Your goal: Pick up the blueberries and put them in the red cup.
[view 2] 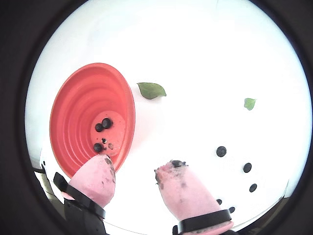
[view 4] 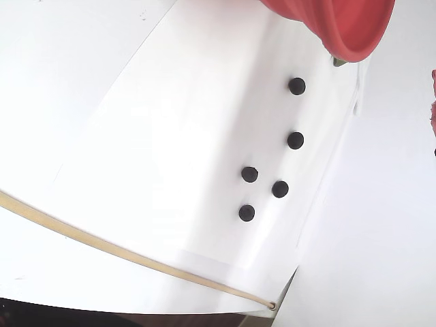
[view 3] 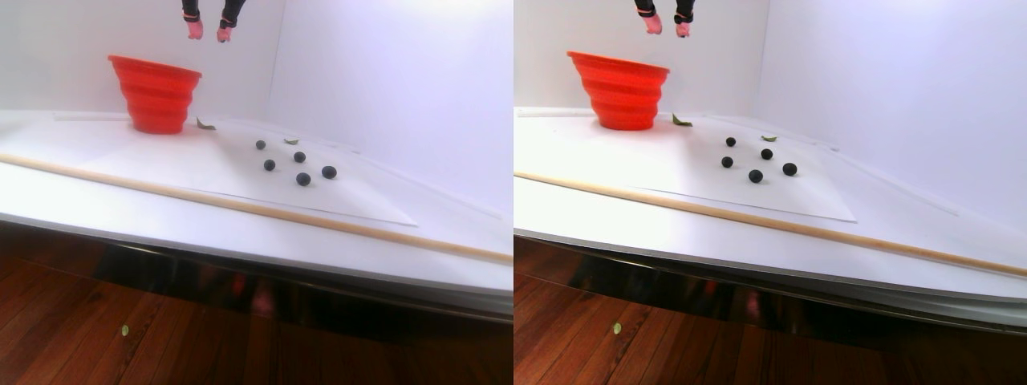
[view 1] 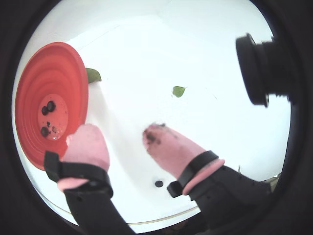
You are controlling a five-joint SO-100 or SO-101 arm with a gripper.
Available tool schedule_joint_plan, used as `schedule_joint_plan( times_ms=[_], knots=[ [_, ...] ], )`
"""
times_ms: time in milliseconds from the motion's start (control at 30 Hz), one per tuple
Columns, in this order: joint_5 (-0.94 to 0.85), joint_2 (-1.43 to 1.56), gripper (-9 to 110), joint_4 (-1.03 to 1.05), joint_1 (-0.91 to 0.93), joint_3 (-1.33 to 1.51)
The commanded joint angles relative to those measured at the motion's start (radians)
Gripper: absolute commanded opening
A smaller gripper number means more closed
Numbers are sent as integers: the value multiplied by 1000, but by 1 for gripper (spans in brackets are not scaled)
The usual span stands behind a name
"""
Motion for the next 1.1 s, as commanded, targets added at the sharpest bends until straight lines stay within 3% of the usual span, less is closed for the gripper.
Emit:
schedule_joint_plan(
  times_ms=[0, 1067],
  knots=[
    [5, 114, 16, 5, 29, -3],
    [20, -3, 15, -17, 210, 25]
  ],
)
